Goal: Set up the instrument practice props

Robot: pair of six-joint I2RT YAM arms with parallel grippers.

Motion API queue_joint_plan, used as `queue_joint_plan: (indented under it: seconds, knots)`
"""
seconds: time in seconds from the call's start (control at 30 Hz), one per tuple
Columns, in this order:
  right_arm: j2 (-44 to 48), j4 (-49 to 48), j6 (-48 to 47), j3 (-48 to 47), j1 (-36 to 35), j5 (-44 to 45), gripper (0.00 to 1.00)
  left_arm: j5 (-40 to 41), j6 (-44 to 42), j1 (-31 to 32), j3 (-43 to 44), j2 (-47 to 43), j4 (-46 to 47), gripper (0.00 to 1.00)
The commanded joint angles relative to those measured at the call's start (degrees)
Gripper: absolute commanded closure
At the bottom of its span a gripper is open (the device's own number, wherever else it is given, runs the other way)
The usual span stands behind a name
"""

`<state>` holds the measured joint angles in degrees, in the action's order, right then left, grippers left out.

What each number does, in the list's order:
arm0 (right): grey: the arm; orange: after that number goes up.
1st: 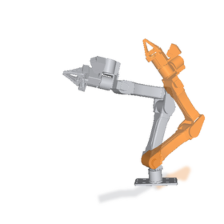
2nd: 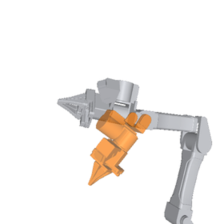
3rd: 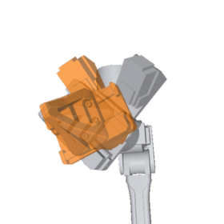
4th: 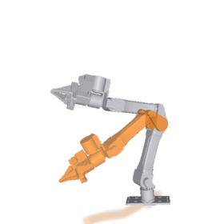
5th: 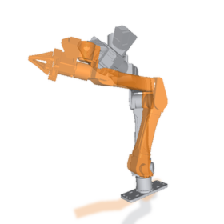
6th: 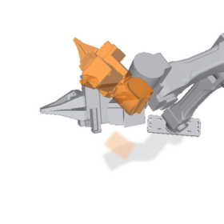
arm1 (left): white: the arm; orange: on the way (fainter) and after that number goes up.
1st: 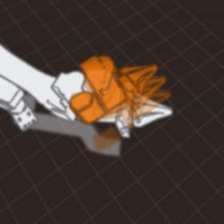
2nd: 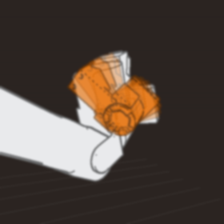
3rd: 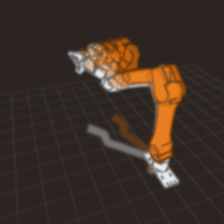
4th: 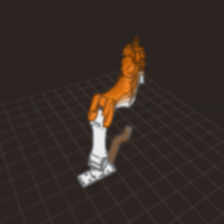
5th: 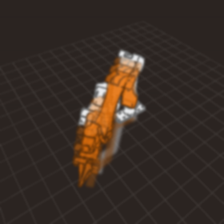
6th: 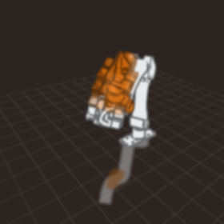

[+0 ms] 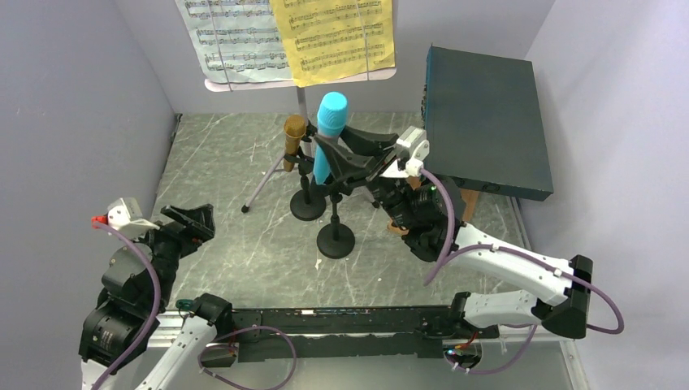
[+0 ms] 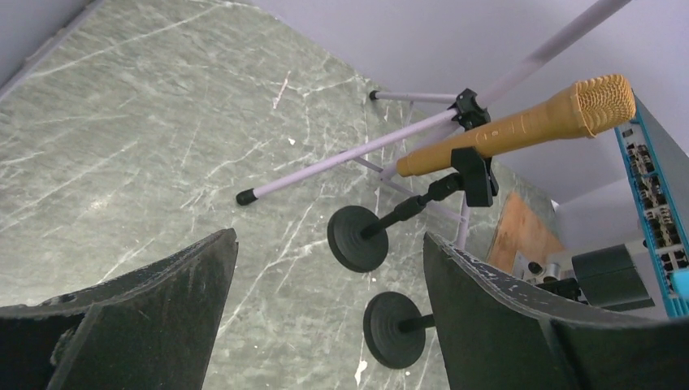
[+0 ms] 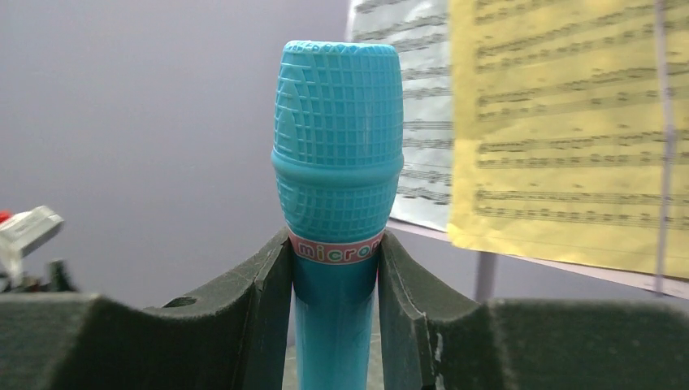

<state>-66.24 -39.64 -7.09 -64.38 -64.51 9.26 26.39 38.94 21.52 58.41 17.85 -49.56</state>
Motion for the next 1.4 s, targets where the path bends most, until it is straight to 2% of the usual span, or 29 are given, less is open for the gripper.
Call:
queue_joint_plan:
  seconds: [0.0, 0.43, 0.63, 0.8, 0.97, 1.1, 1.23, 1.37]
  knots:
    - [-1.8, -10.4, 0.1, 0.3, 3.0, 2.7, 1.00, -3.2, 0.8, 0.0, -0.2, 1.6, 2.1, 0.11]
    - [-1.1, -14.0, 0.4, 8.3, 3.7, 2.7, 1.00, -4.6, 0.6, 0.0, -1.2, 2.6, 2.4, 0.11]
    - [-1.1, -20.4, -0.9, 14.4, 3.6, 0.7, 0.99, -5.7, 0.2, 0.0, -1.1, 3.9, 3.0, 0.11]
    - [0.4, -21.0, 1.7, 18.6, 3.6, 0.7, 0.55, -9.8, -1.1, 0.0, -2.8, 3.9, 6.1, 0.09]
    - [2.6, -11.7, 3.1, 16.8, 3.7, 3.0, 0.32, -18.5, -3.4, 0.0, -4.0, 6.7, 11.2, 0.06]
    - [4.1, -1.7, 4.5, 12.7, 3.9, 5.1, 0.12, -30.6, -5.9, 0.0, -5.0, 11.1, 18.4, 0.05]
    - [3.9, 9.6, 6.4, 7.5, 4.4, 4.6, 0.02, -42.5, -6.7, 0.0, -7.3, 16.4, 28.8, 0.06]
    - [3.7, 15.7, 9.5, 4.0, 4.8, 5.5, 0.01, -50.0, -5.9, 0.0, -8.2, 22.0, 37.5, 0.08]
